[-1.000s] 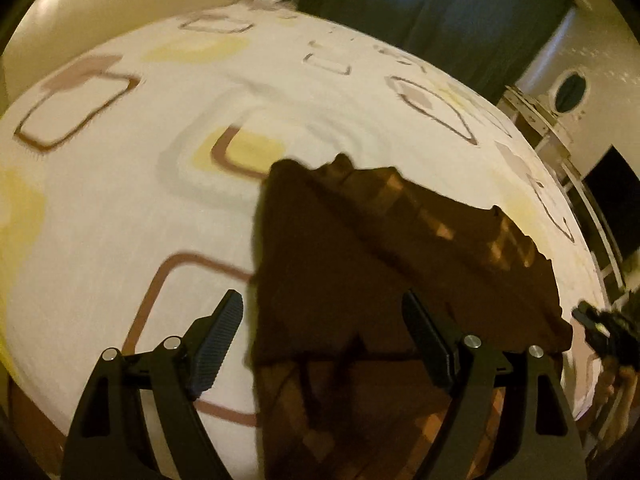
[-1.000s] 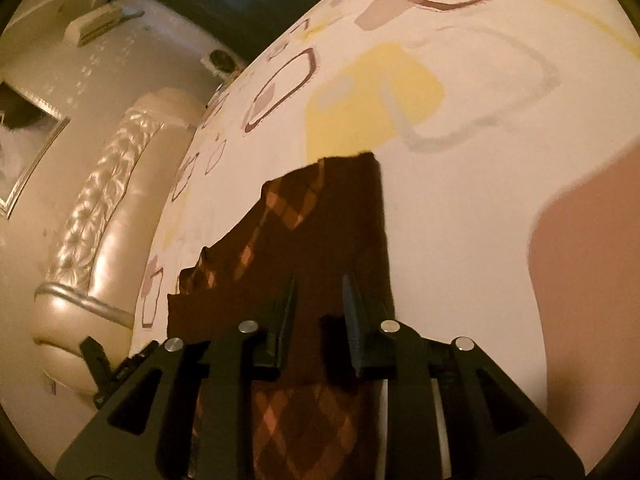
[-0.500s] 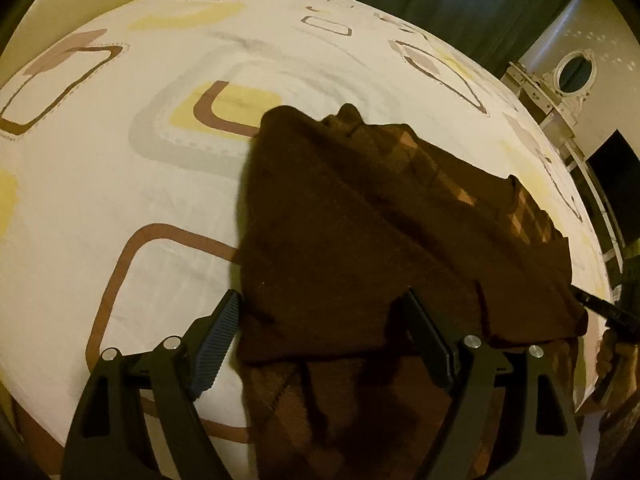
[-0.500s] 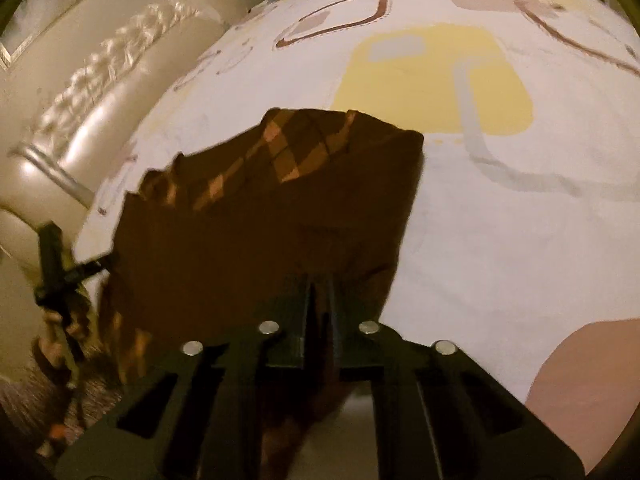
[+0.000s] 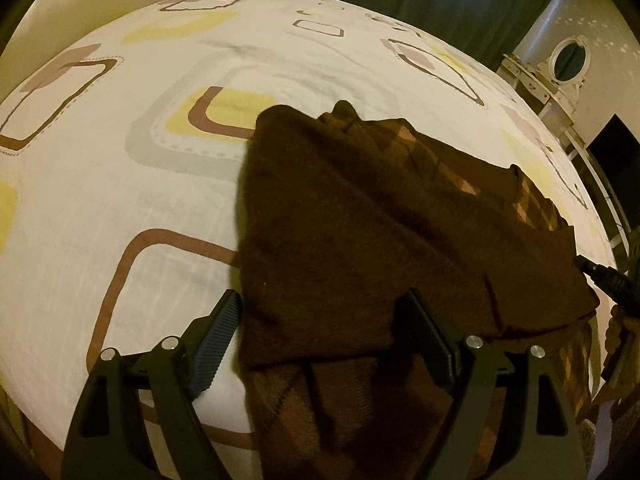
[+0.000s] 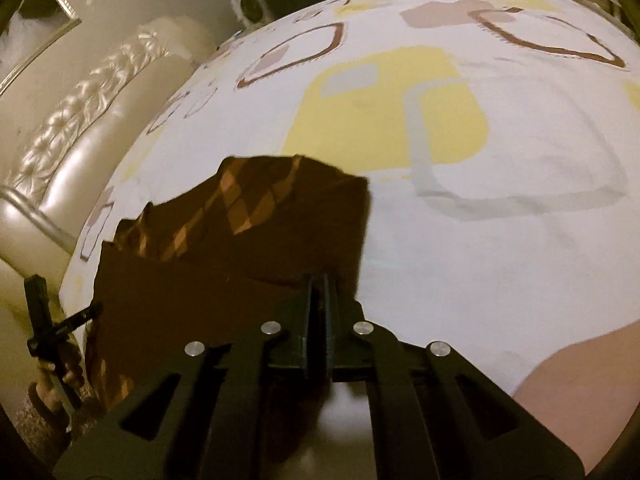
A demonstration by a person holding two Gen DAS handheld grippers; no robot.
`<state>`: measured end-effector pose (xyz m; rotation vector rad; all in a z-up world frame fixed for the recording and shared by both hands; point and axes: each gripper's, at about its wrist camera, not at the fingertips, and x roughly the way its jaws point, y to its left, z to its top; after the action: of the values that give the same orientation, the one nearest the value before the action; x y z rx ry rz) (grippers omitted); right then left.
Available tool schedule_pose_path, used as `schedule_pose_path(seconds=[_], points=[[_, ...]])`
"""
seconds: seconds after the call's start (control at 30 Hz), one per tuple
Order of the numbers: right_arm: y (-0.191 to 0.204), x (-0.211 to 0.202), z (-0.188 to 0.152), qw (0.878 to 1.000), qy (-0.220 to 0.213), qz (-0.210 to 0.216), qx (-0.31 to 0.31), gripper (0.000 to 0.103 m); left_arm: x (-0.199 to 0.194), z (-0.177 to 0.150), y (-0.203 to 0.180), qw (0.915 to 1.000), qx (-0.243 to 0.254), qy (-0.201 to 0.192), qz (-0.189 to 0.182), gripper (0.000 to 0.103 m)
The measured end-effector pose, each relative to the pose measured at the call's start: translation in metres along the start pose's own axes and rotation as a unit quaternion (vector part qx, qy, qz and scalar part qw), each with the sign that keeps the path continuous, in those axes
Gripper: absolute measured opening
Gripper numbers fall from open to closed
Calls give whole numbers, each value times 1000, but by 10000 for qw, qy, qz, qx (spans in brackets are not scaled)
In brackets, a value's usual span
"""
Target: Fold small clothes
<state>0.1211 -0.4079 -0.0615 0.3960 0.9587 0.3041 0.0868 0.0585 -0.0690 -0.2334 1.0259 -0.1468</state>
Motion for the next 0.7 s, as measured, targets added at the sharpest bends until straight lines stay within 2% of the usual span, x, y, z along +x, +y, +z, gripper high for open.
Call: schedule_pose_path(seconds=[0.1, 0.23, 0.37, 0.53, 0.7], points=[[-7, -9, -5, 9997, 20, -189, 172, 13, -1, 0, 4, 9999, -19, 4, -135, 82], [-20, -25, -22, 9988, 32, -54, 485, 20, -12, -2, 16, 9986, -234, 24, -466, 82], [-26, -42, -48, 9960, 84, 297, 840, 26, -27, -11, 32, 9948, -509, 136, -873, 82], [-26, -56, -82, 9880, 297, 873, 1241, 32, -49, -35, 43, 9895, -438, 378, -1324, 82], [-11, -63, -106, 9843, 586, 1171, 1182, 36, -59, -61, 42, 9812, -406, 647, -1773, 82]])
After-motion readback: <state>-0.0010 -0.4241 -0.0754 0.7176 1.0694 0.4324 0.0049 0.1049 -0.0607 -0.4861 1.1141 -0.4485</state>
